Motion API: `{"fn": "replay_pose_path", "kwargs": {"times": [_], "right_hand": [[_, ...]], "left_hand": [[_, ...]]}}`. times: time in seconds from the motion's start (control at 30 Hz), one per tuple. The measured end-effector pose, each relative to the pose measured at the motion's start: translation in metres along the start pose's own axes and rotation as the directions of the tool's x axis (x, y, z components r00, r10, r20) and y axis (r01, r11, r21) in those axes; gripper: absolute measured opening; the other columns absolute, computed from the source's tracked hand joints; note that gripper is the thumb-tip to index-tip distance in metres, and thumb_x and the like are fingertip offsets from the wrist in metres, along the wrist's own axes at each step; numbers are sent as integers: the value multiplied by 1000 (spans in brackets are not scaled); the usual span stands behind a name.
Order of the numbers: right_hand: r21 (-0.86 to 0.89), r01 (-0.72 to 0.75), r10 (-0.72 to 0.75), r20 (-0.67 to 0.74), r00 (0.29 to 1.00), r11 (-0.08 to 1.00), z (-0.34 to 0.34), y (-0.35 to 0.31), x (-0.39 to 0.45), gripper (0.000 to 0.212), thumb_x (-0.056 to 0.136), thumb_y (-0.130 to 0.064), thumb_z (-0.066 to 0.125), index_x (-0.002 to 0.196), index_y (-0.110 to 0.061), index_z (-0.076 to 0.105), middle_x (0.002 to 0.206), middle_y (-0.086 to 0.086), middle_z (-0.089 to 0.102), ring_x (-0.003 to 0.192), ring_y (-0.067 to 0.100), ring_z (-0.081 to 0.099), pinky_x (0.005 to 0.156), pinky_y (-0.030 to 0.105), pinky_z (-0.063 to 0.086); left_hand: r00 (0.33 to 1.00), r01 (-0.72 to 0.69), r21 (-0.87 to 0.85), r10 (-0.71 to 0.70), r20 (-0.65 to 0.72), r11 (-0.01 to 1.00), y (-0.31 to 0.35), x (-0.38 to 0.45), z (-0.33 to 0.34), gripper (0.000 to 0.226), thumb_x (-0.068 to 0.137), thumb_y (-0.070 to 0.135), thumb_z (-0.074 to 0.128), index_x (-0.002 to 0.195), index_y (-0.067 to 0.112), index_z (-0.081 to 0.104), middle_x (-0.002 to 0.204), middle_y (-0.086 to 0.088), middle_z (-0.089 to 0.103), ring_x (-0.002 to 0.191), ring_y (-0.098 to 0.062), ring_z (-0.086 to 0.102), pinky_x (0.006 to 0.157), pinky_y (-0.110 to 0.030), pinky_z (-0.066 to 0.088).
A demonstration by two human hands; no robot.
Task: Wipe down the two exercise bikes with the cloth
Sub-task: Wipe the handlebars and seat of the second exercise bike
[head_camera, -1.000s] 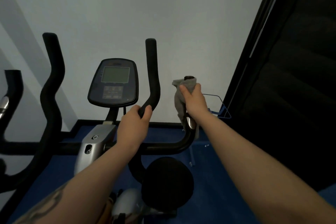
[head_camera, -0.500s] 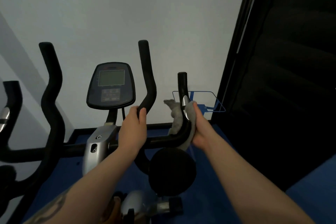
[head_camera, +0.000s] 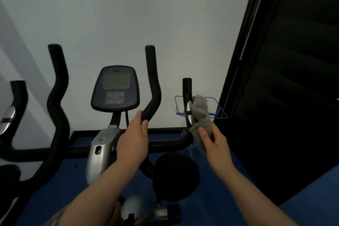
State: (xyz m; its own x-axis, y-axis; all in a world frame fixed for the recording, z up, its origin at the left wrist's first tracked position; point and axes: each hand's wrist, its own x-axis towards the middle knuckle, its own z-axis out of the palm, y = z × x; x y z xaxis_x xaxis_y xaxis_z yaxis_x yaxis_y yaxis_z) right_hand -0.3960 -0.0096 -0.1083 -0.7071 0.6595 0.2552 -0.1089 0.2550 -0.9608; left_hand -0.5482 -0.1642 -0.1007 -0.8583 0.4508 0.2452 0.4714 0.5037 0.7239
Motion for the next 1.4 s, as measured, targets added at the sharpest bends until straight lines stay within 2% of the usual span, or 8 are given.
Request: {"fn": "replay_pose_path", "kwargs": {"times": [0.2, 0.3, 0.43, 0.57, 0.77, 1.0, 1.1, 1.4], "right_hand": [[-617, 437, 89, 637, 766, 654, 1, -15, 39, 28, 93, -62, 37, 110, -50, 56, 139, -17, 50, 139, -3, 8, 117, 27, -11], [-684, 465, 335, 702, 629, 561, 31, -32, 55, 26, 99, -55, 37, 99, -38, 57, 117, 0, 65, 130, 18, 41, 109, 24, 19], [-605, 230, 453, 752, 478, 762, 78, -46, 60, 39, 104, -37, 39, 136, -17, 52, 135, 3, 56, 124, 20, 50, 107, 31, 35], [-596, 154, 490, 759, 429, 788, 43, -50, 54, 58, 99, -61, 25, 150, -35, 32, 155, -8, 34, 140, 11, 33, 116, 27, 19], [-651, 516, 485, 759, 434, 557, 42, -49, 62, 53, 102, -54, 26, 151, -37, 25, 153, 3, 38, 137, 25, 39, 111, 33, 27], [-614, 581, 467, 787, 403, 533, 43, -44, 71, 52, 101, -50, 37, 149, -33, 31, 141, 4, 51, 124, 22, 49, 101, 32, 37], [-618, 638, 488, 776, 400, 460, 38, -42, 72, 52, 99, -53, 38, 147, -34, 30, 131, 4, 56, 108, 18, 53, 86, 28, 36], [-578, 562, 434, 816, 381, 592, 56, -39, 70, 42, 100, -50, 39, 133, -24, 44, 119, 4, 61, 106, 19, 57, 98, 38, 43]], "left_hand": [[998, -42, 82, 46, -42, 996, -10, -23, -11, 51, 102, 39, 27, 152, 28, 26, 93, -12, 66, 88, -31, 61, 82, -46, 49], [995, -50, 74, 56, -87, 996, -10, -23, -10, 49, 103, 36, 29, 151, 25, 30, 93, -13, 67, 87, -31, 61, 82, -45, 48], [994, -60, 80, 67, -92, 995, -9, -23, -8, 50, 102, 36, 29, 151, 25, 30, 92, -14, 69, 87, -32, 62, 80, -43, 48], [997, -48, 61, 51, -53, 997, -12, -23, -11, 50, 103, 37, 29, 152, 29, 27, 91, -11, 68, 86, -28, 63, 80, -42, 49], [997, -12, 111, 21, -75, 994, -7, -22, -7, 47, 105, 31, 29, 152, 27, 26, 67, 8, 46, 83, -20, 52, 91, -37, 38], [968, -175, 355, 227, -108, 918, -19, -11, -65, 25, 95, 14, 52, 112, 12, 70, 110, -6, 68, 101, -27, 62, 86, -38, 47], [987, -19, 267, 61, -151, 964, -41, -8, -77, 23, 98, 18, 49, 106, 9, 68, 104, -7, 67, 97, -25, 60, 85, -38, 46], [941, 12, 335, 103, -322, 942, -51, -22, -61, 15, 94, 19, 53, 89, 14, 67, 84, 2, 65, 78, -14, 57, 70, -32, 46]]}}
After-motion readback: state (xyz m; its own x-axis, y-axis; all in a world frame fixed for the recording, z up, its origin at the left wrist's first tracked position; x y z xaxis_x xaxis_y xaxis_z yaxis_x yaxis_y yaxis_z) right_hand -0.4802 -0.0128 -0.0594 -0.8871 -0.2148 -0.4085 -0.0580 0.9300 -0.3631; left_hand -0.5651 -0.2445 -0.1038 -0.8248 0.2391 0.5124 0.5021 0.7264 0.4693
